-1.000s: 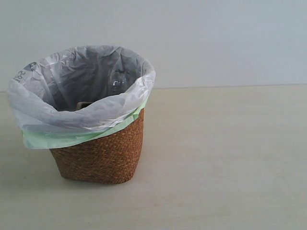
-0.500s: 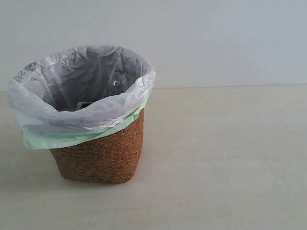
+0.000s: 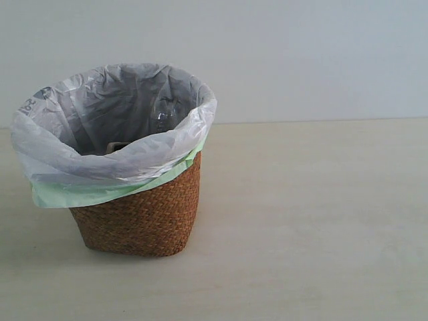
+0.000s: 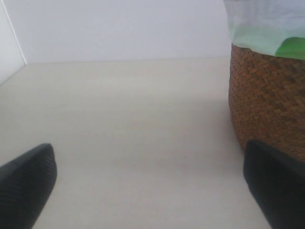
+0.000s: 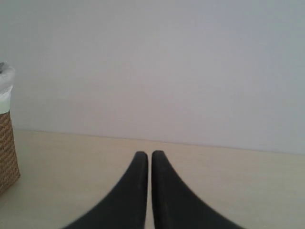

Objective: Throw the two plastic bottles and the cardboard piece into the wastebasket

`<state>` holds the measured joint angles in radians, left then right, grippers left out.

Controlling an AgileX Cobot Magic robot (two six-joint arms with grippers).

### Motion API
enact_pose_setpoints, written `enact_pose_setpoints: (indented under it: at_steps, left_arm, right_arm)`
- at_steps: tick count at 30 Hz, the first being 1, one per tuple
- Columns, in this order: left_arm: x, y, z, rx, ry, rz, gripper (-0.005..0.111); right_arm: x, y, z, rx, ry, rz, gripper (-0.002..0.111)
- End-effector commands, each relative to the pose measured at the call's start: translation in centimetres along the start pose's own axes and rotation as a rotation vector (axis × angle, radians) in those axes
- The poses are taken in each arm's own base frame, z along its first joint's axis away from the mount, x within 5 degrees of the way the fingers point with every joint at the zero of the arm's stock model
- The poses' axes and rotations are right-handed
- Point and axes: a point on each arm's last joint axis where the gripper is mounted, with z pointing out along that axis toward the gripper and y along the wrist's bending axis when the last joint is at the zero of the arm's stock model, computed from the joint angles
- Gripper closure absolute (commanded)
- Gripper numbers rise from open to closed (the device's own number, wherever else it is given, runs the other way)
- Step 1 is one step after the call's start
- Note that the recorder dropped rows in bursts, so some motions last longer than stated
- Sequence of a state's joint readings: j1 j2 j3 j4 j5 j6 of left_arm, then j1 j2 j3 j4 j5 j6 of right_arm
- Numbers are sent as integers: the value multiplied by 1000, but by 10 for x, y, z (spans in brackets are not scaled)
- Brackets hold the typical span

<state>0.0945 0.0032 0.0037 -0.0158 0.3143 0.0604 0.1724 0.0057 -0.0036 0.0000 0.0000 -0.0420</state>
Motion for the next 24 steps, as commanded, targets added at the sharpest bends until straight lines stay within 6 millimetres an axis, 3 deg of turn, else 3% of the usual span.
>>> enact_pose_setpoints:
  at_steps: [1,9,24]
  left_arm:
    - [-2,0,-1,5,-15,-9,-1]
    - [-2,0,-1,5,-15,-9,-1]
    - [-2,0,-1,5,-15,-9,-1]
  right_arm:
    - [9,0,-1,0,89,-16,108]
    - [30,1,-5,-8,320,-13,108]
    - [32,1,-6,-2,347,32,108]
